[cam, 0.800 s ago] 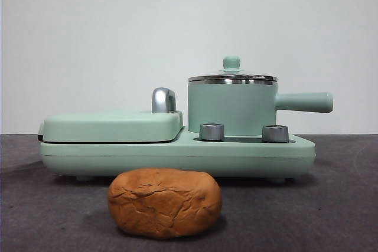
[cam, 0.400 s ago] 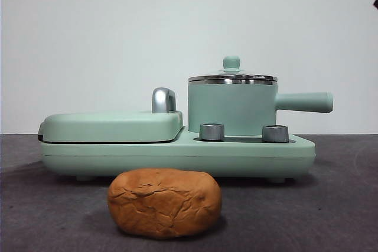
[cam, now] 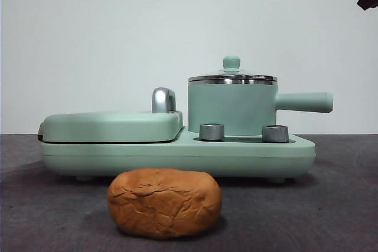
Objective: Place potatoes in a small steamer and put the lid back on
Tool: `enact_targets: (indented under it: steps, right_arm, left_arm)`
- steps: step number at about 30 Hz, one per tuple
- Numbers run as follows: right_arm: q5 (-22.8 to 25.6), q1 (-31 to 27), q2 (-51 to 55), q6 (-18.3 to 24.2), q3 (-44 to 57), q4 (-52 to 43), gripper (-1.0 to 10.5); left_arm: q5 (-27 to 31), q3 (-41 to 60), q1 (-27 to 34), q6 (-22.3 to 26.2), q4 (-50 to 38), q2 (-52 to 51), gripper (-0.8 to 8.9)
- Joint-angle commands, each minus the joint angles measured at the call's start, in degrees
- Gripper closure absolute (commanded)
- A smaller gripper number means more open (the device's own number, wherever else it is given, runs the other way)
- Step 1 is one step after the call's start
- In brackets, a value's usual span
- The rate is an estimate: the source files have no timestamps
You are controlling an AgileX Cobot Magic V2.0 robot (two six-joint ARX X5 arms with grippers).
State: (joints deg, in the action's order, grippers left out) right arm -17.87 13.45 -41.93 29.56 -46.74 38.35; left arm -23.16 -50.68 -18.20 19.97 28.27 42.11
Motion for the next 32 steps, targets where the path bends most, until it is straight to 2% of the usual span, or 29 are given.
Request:
enact_targets:
  steps: [1, 5, 11, 18, 21, 32]
  right_arm:
    - [-0.09, 0.31, -0.26, -1.84, -0.98, -1.05, 7.0]
    - [0.31, 0.31, -0.26, -5.92, -0.98, -2.8, 7.0]
    - [0.33, 0.31, -0.28, -7.37, -0.98, -3.02, 7.0]
    - [0.31, 0.31, -0.28, -8.17, -0.98, -3.21, 7.0]
    - [0.31, 0.31, -0.28, -8.17, -0.98, -3.21, 7.0]
    - [0.31, 0.31, -0.31, -8.59, -0.98, -3.19, 7.0]
  left_arm:
    - [-0.46, -1.46, -0.81, -2.8, -3.32, 1.09, 5.05]
    - [-0.46, -1.46, -2.27, -7.21, -9.27, 4.44, 5.05]
    - [0.87, -1.46, -6.38, -13.68, -20.26, 14.97, 5.06]
    - [7.74, -1.81, -12.0, -15.17, -36.35, 29.77, 5.07]
    - [8.57, -3.8, -13.88, -15.15, -40.26, 36.28, 5.07]
    - [10.38, -18.88, -18.14, -15.06, -41.48, 55.8, 5.06]
